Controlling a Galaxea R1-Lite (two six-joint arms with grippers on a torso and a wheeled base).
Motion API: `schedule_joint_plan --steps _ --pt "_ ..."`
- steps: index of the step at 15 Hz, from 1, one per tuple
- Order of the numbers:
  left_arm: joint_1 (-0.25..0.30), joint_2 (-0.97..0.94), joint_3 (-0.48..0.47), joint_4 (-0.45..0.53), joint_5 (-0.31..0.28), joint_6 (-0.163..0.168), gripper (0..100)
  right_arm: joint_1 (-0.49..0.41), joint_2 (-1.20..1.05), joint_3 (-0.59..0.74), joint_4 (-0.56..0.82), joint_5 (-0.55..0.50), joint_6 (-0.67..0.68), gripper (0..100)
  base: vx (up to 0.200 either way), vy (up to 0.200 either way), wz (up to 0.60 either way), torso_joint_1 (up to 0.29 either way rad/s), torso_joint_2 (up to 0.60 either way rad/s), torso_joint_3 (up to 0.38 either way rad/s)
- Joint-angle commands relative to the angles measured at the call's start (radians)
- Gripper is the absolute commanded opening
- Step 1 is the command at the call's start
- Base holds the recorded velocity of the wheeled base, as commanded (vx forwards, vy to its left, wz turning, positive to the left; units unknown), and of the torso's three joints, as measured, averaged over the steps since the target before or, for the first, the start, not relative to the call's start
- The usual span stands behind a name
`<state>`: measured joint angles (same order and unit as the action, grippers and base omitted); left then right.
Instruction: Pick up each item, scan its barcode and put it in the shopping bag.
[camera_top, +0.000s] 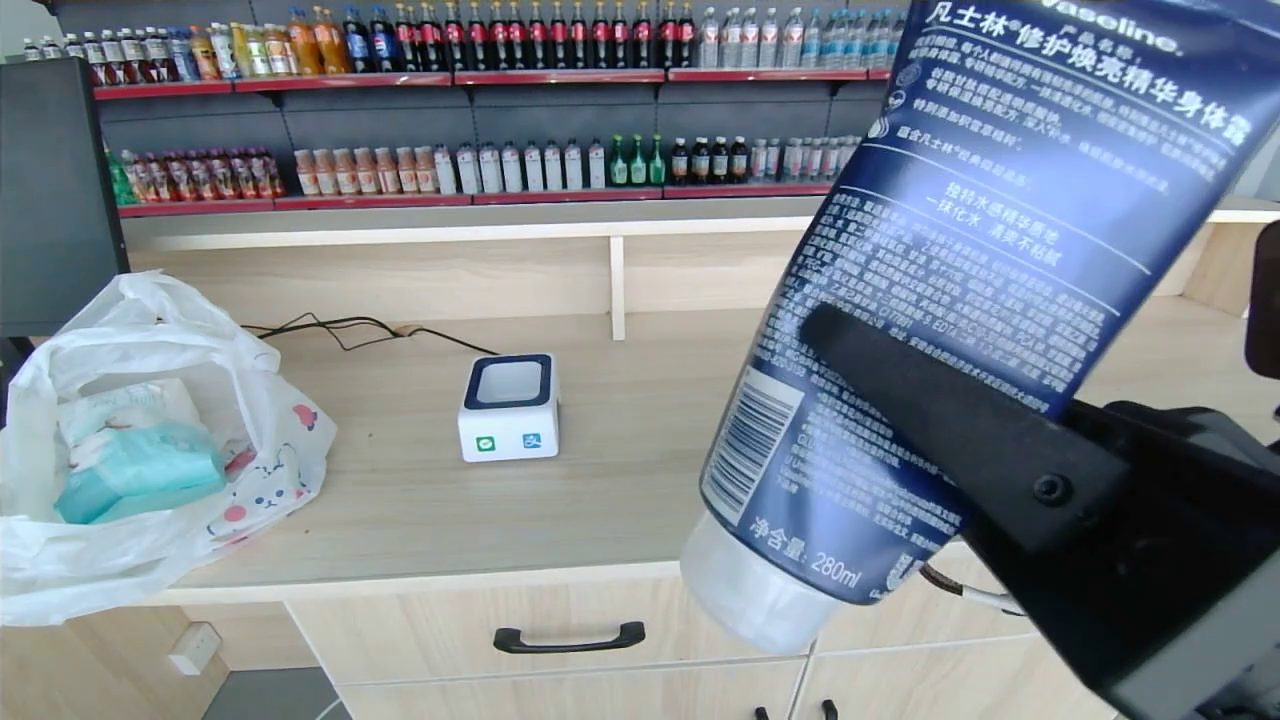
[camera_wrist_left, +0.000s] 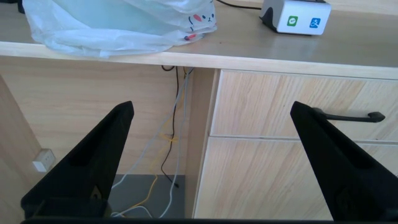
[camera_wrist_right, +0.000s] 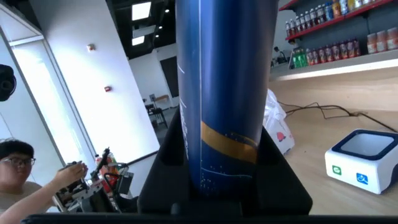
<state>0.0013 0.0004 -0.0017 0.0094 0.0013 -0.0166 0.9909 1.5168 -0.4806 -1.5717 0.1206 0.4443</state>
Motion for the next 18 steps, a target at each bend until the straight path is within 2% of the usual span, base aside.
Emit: schedule_joint_plan --steps 1,4,18 --pt "0.000 0.001 0.000 0.000 0.000 0.000 100 0.000 0.006 -0.009 0.001 0.002 0.008 0 0.000 0.000 0.00 0.000 0.00 0.000" --pt "0.000 0.001 0.000 0.000 0.000 0.000 100 0.035 -0.020 -0.004 0.001 0.002 0.017 0 0.000 0.000 0.00 0.000 0.00 0.000" --pt "0.000 0.001 0.000 0.000 0.000 0.000 100 0.034 -0.035 0.016 0.001 0.002 0.034 0 0.000 0.000 0.00 0.000 0.00 0.000"
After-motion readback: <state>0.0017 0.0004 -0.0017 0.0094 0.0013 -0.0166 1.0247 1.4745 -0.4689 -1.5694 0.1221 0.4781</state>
